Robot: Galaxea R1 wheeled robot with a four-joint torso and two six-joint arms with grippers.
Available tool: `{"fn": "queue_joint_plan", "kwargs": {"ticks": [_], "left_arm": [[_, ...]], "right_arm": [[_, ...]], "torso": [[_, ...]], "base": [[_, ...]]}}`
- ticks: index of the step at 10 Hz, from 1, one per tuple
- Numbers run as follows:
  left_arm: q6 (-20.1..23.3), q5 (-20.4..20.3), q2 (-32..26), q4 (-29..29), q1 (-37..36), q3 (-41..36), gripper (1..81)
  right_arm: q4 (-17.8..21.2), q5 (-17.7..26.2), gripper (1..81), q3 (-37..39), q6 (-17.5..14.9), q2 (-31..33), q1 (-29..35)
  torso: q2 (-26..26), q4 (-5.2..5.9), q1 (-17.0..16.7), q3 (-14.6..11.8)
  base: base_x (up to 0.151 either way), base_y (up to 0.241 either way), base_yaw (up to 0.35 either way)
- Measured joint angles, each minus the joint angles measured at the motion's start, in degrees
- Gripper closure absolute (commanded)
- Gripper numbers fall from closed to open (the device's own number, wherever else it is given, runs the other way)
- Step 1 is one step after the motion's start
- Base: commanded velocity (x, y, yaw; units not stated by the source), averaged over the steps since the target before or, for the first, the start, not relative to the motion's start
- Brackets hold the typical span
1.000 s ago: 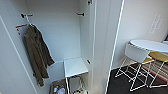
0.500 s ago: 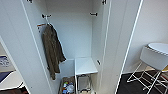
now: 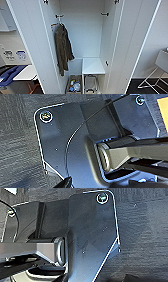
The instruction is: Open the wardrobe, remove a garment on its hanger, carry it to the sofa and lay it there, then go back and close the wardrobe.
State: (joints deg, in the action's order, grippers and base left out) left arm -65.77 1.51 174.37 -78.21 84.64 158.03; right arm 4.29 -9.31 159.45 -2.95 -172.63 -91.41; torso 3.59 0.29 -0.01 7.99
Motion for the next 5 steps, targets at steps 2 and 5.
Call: {"fn": "queue_joint_plan", "kwargs": {"ticks": [2,5], "left_arm": [[0.0,0.0,-0.1,0.0,-0.3,0.0,1.0],[0.0,0.0,0.0,0.0,-0.1,0.0,1.0]], "right_arm": [[0.0,0.2,1.0,-0.2,0.0,-0.1,-0.3],[0.0,0.2,1.0,-0.2,0.0,0.0,0.0]], "torso": [[0.0,0.00,0.0,0.0],[0.0,0.00,0.0,0.0]], "base": [[0.000,0.000,0.099],[0.000,0.000,0.000]]}}
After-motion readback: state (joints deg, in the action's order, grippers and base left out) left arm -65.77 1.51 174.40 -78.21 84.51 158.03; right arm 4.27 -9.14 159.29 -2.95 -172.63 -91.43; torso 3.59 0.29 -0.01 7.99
